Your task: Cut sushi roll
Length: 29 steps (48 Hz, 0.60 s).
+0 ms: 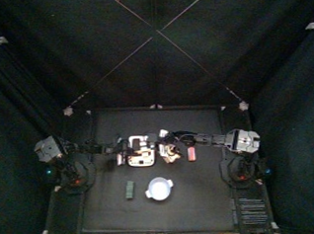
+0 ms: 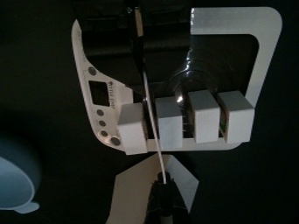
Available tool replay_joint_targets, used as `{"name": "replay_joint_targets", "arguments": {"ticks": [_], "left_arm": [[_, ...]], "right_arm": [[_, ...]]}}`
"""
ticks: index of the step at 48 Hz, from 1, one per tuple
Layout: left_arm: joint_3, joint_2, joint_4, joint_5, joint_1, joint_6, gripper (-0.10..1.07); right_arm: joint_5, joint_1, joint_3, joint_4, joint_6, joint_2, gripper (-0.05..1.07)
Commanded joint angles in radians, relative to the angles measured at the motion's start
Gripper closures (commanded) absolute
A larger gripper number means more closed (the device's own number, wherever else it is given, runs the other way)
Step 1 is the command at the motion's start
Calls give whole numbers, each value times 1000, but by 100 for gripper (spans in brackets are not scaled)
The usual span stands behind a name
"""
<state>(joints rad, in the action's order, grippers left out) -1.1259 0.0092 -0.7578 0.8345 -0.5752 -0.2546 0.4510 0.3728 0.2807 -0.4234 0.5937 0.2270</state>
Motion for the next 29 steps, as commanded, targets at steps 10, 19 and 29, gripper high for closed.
{"name": "replay_joint_targets", "arguments": {"ticks": [10,19,29], "left_arm": [[40,-74,-2,11,17,3,83],[18,-184,2,11,21,2,83],[-37,-284,2,11,31,3,83]], "right_arm": [[-5,-2,-61,-6,-5,-49,61],[-3,-3,-64,-5,-5,-97,61],[-3,-8,-64,-11,-3,-124,61]]}}
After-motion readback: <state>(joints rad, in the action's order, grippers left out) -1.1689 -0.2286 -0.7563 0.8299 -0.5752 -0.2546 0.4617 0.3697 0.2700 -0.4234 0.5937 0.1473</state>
